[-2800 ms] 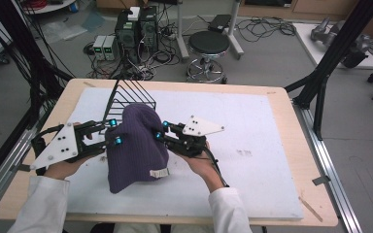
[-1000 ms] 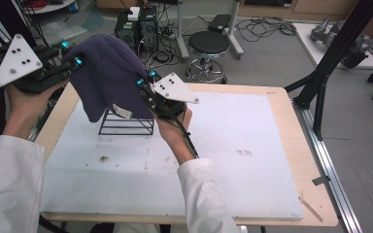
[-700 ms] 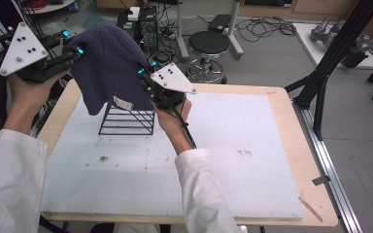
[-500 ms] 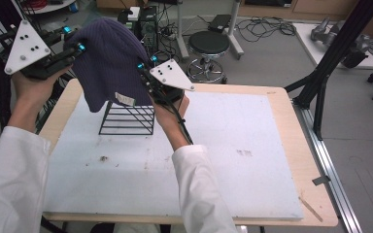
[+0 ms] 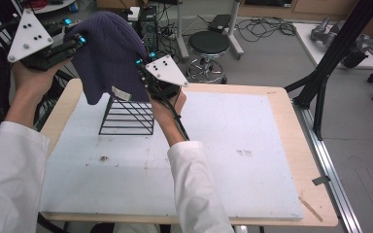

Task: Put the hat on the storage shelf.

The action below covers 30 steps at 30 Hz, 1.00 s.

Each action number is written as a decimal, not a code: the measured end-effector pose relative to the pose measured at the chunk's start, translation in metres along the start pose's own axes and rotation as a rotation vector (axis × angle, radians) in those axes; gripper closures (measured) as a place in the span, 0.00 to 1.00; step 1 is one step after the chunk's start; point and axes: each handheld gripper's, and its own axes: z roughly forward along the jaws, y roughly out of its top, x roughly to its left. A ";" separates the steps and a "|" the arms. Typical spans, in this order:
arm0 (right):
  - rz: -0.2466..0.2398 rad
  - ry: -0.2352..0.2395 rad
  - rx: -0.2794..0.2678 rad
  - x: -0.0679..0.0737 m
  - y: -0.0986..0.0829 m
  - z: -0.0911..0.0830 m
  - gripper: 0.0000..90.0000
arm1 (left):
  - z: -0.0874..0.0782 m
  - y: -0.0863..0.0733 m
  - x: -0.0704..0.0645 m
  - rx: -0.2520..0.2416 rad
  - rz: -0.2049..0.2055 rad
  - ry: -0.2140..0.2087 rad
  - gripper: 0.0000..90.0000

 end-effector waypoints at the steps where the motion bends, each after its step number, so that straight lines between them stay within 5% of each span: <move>1: -0.004 -0.010 0.023 -0.001 -0.003 0.002 0.89 | 0.001 -0.003 -0.002 0.004 -0.003 -0.004 0.84; 8: -0.015 -0.029 0.074 -0.006 -0.013 0.005 0.89 | 0.009 -0.025 -0.014 0.031 -0.019 -0.030 0.84; 21: -0.022 0.018 0.173 0.008 -0.056 -0.003 0.88 | 0.009 -0.054 -0.035 0.068 -0.041 -0.078 0.83; 30: -0.035 0.043 0.214 0.014 -0.073 -0.006 0.88 | 0.000 -0.087 -0.050 0.090 -0.100 -0.095 0.83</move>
